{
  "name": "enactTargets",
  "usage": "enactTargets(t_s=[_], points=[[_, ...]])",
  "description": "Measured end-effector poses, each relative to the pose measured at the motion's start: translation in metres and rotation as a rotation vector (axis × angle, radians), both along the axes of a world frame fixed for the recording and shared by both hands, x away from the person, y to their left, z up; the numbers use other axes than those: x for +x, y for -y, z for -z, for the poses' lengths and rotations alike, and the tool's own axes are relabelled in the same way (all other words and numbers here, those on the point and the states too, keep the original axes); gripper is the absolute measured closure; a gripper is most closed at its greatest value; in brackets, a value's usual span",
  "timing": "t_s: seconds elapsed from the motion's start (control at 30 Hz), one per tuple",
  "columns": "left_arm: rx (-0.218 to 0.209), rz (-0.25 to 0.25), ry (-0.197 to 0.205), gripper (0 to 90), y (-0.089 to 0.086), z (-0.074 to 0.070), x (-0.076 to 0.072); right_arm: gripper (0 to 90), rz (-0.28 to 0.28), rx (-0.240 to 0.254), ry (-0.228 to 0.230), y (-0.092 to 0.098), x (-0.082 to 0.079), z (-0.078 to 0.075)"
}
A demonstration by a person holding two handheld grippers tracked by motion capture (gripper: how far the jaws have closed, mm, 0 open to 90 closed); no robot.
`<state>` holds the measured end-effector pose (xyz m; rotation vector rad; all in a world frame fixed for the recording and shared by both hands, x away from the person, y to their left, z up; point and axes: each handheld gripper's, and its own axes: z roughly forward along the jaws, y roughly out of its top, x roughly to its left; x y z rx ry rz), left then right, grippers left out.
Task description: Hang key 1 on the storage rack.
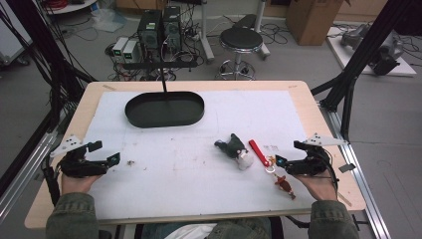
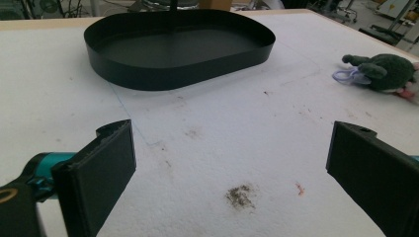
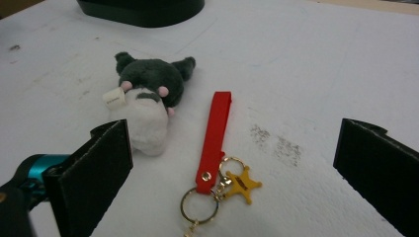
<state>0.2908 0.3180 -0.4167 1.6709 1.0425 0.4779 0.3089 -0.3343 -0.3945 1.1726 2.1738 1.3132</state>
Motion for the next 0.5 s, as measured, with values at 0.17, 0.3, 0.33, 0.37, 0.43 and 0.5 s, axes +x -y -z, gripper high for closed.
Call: enactTargets(t_s=[0.17,0.3,0.33,0.37,0.43,0.5], points=[[0.002,-0.004,0.002,5.4,0.0,-0.001,-0.001,0.5,-0.033,-0.028,-0.006,-0.009,0.006,-0.002],[0.006,-0.006,0.0,5.4,0.0,-0.001,-0.001,0.5,-0.042,-0.043,-0.014,-0.012,0.01,-0.004],[0.006,-0.006,0.0,5.4,0.0,-0.001,-0.001,0.5,-0.042,-0.047,-0.013,-0.013,0.012,-0.005],[0.007,-0.004,0.001,5.4,0.0,-0.001,-0.001,0.5,-0.043,-0.055,-0.015,-0.014,0.013,-0.005],[0.007,-0.005,0.001,5.4,0.0,-0.001,-0.001,0.6,-0.044,-0.064,-0.019,-0.016,0.014,-0.006],[0.008,-0.006,-0.001,5.4,0.0,-0.001,0.0,0.6,-0.04,-0.087,-0.027,-0.02,0.02,-0.007]])
